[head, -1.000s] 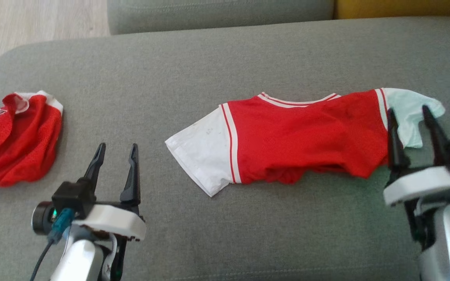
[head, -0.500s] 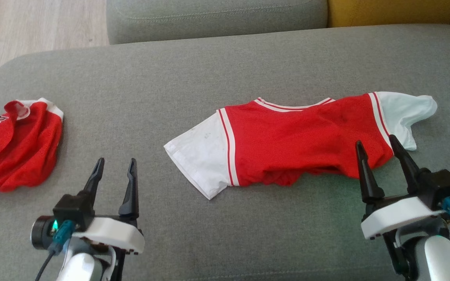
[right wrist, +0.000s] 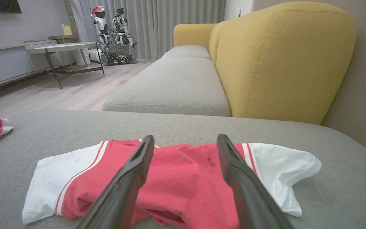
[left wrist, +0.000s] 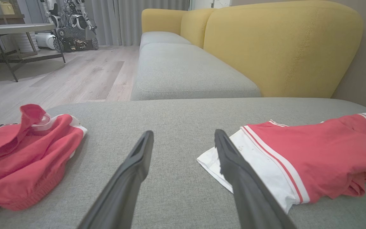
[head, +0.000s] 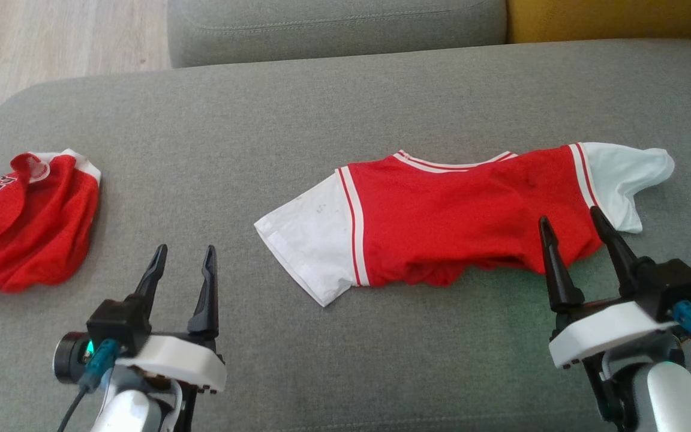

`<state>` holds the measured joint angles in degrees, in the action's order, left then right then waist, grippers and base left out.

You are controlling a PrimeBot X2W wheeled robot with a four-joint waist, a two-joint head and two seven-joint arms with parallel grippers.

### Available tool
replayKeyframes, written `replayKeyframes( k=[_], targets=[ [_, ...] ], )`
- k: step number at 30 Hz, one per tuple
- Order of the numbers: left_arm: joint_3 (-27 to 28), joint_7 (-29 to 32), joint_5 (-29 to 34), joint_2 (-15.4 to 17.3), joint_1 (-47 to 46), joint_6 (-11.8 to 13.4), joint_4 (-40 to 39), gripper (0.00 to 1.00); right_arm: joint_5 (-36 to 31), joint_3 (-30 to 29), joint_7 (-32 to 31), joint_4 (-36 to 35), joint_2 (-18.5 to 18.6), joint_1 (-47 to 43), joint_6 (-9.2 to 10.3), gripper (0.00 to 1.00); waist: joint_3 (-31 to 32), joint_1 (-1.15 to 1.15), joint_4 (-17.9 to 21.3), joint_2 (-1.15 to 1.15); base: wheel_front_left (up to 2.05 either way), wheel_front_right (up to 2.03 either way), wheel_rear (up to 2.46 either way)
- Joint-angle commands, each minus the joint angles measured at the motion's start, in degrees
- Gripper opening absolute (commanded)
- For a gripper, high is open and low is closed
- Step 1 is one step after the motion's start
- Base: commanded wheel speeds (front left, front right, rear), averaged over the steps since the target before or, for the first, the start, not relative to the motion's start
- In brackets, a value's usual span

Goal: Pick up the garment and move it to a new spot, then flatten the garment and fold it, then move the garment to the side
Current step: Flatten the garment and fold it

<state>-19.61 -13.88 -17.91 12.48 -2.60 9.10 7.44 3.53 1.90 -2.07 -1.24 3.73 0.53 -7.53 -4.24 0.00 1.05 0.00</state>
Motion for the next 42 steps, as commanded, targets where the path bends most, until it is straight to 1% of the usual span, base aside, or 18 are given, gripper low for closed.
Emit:
replayKeyframes(
  k=[1, 11, 14, 18, 27, 32, 33, 35, 37, 40, 41, 42],
  targets=[
    [1.95, -0.16, -0.23, 1.0, -2.35, 0.43, -1.92, 1.0, 0.26, 1.6, -0.09, -2.07, -0.18, 0.93, 0.04, 1.0, -0.03, 0.0, -0.01, 0.0, 0.0, 0.0, 0.0],
    [1.55, -0.2, -0.21, 1.08, -3.31, 0.55, -2.27, 1.0, 0.84, 2.3, -0.95, -1.11, -0.25, 1.97, 0.04, 1.0, -1.37, 0.0, -0.61, 0.0, 0.0, 0.0, 0.0],
    [1.2, -0.21, -0.13, 0.9, -4.44, 0.33, -2.42, 1.0, 1.6, 3.48, -1.87, 0.59, 0.29, 3.81, 0.04, 1.0, -2.59, 0.0, -1.63, 0.0, 0.0, 0.0, 0.0],
    [0.87, -0.31, 0.05, 0.45, -6.09, 0.3, -2.49, 1.0, 3.0, 6.7, -2.53, 4.6, 1.08, 8.24, 0.04, 1.0, -4.43, 0.0, -3.17, 0.0, 0.0, 0.0, 0.0],
    [-0.36, -0.82, 0.68, -1.65, -10.5, -0.67, -1.63, 1.0, 6.25, 17.29, -2.86, 20.35, 2.8, 23.84, 0.04, 1.0, -9.62, 0.0, -8.69, 0.0, 0.0, 0.0, 0.0],
    [-0.77, -1.03, 0.94, -3.33, -12.07, -1.31, -0.42, 1.0, 7.61, 23.17, -3.81, 31.37, 3.52, 31.85, 0.04, 1.0, -11.03, 0.0, -11.79, 0.0, 0.0, 0.0, 0.0],
    [-0.7, -1.07, 1.02, -3.83, -12.31, -1.55, 0.02, 1.0, 8.29, 24.97, -4.46, 35.65, 3.45, 34.48, 0.04, 1.0, -11.29, 0.0, -12.55, 0.0, 0.0, 0.0, 0.0],
    [-0.47, -1.09, 1.24, -4.25, -12.46, -1.82, 0.12, 1.0, 8.56, 26.56, -6.29, 40.08, 3.39, 36.63, 0.04, 1.0, -11.36, 0.0, -13.08, 0.0, 0.0, 0.0, 0.0],
    [-0.18, -1.09, 1.53, -4.62, -12.41, -2.07, 0.11, 1.0, 9.31, 27.68, -6.91, 43.34, 2.93, 38.42, 0.04, 1.0, -11.33, 0.0, -13.36, 0.0, 0.0, 0.0, 0.0],
    [0.33, -1.1, 1.98, -5.0, -12.08, -2.4, 0.06, 1.0, 10.93, 29.21, -9.84, 48.07, 2.09, 39.99, 0.04, 1.0, -11.24, 0.0, -13.5, 0.0, 0.0, 0.0, 0.0],
    [0.51, -1.1, 2.12, -5.12, -12.0, -2.5, 0.06, 1.0, 11.81, 29.59, -10.75, 49.26, 1.79, 40.34, 0.04, 0.76, -11.22, 0.0, -13.48, 0.0, 0.0, 0.0, 0.0],
    [0.68, -1.1, 2.24, -5.26, -11.95, -2.61, 0.06, 1.0, 12.4, 30.27, -11.52, 50.21, 1.57, 40.68, 0.04, 0.37, -11.22, 0.0, -13.43, 0.0, 0.0, 0.0, 0.0]
  ],
)
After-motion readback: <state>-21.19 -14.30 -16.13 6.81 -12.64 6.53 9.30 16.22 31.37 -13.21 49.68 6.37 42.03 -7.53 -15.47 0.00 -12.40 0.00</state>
